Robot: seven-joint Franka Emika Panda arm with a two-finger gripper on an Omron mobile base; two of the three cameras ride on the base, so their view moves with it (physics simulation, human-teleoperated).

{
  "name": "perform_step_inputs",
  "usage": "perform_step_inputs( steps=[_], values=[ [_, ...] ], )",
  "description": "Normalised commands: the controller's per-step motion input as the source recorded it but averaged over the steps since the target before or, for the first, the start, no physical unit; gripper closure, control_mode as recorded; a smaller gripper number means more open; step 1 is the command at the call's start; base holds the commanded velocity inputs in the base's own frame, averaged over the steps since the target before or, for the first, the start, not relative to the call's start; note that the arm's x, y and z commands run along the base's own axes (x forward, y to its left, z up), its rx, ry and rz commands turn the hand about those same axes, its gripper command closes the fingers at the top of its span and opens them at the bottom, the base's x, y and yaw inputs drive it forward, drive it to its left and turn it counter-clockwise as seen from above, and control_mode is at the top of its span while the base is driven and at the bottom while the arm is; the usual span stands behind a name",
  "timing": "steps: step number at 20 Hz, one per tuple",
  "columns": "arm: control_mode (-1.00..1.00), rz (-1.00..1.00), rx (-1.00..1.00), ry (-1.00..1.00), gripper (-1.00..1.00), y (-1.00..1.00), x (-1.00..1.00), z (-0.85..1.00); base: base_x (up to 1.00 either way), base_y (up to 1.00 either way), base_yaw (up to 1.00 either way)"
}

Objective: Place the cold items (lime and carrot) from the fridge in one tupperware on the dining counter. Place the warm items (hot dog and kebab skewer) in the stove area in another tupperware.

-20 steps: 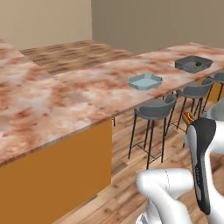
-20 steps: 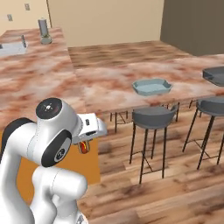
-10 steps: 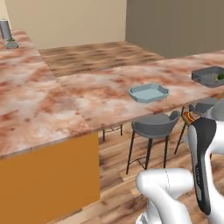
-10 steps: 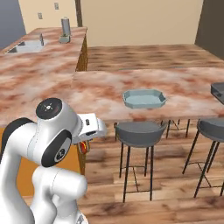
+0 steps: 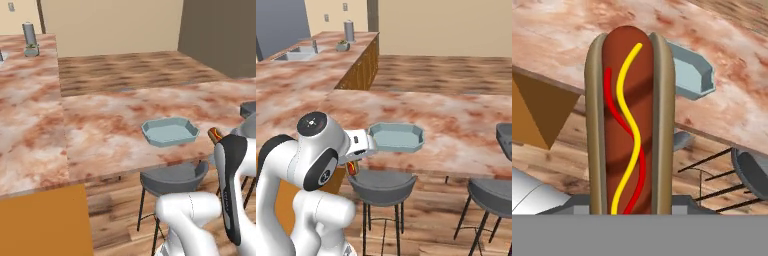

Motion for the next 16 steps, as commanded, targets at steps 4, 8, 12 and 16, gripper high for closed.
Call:
perform_step_inputs(
  steps=[4, 8, 12, 16],
  values=[
    [1.0, 0.0, 0.0, 0.0, 1.0, 0.0, 0.0, 0.0, 1.0, -0.79, 0.38],
    [-1.0, 0.25, 0.16, 0.05, 1.0, -0.16, 0.5, 0.05, 0.5, -0.26, 0.25],
    [-1.0, 0.47, 0.18, 0.23, 1.0, -0.05, 1.0, 0.03, 0.0, 0.0, 0.0],
    [-1.0, 0.53, 0.01, 0.45, 1.0, 0.0, 1.0, 0.0, 0.0, 0.0, 0.0]
  ],
)
